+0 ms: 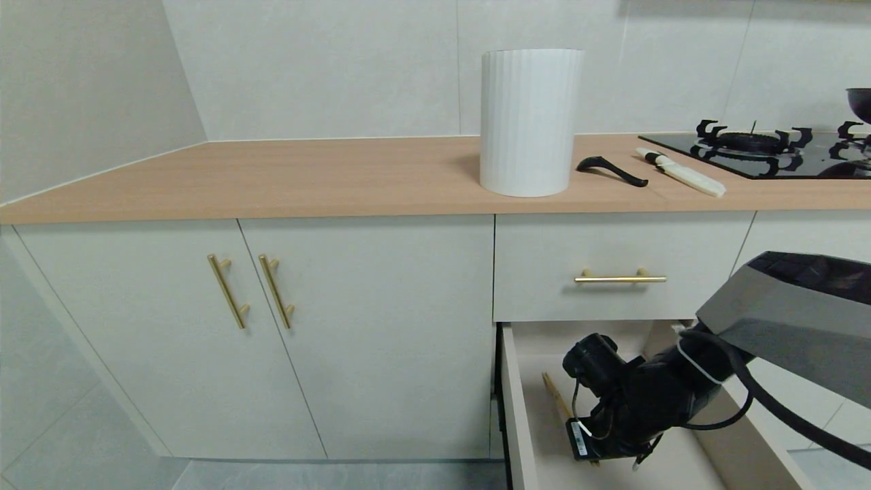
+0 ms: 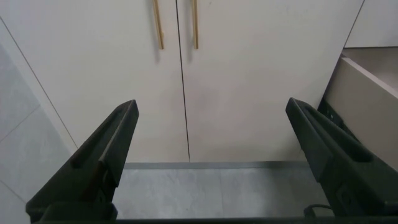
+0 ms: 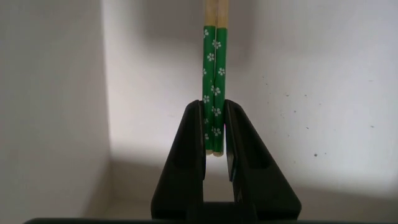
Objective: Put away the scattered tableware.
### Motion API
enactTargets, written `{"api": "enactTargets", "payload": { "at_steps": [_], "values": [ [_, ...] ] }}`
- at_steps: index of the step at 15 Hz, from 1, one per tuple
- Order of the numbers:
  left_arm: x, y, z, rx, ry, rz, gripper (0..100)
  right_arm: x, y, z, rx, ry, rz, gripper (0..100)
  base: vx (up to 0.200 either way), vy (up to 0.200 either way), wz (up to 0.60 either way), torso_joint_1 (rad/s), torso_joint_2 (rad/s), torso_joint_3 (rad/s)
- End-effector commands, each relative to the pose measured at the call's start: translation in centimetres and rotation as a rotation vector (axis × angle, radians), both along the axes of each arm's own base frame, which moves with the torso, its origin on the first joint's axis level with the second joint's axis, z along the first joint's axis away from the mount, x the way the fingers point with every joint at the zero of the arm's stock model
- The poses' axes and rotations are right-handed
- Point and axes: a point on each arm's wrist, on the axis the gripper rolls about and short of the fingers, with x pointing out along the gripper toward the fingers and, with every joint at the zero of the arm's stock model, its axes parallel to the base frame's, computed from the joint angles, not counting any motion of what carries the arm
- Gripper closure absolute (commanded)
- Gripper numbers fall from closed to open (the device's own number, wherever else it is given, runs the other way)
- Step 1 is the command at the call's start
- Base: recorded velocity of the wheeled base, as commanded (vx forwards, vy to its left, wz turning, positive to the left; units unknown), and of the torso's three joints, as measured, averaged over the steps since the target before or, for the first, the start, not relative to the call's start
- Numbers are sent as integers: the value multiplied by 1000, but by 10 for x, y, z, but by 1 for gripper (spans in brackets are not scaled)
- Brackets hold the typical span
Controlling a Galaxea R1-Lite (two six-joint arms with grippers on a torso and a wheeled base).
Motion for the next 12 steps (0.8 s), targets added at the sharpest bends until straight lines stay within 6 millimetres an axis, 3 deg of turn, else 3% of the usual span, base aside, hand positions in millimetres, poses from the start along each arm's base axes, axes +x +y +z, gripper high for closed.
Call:
{"api": "enactTargets", "payload": {
  "at_steps": [1,8,9,12],
  "values": [
    [0,0,0,0,1,0,0,2,2,-8,-7,17,3,100,0,0,0,0,0,0],
    [0,0,0,0,1,0,0,2,3,-9,-6,19,2,100,0,0,0,0,0,0],
    [0,0,0,0,1,0,0,2,2,-10,-7,21,2,0,0,0,0,0,0,0],
    [0,0,0,0,1,0,0,2,2,-10,-7,21,2,0,0,0,0,0,0,0]
  ]
}}
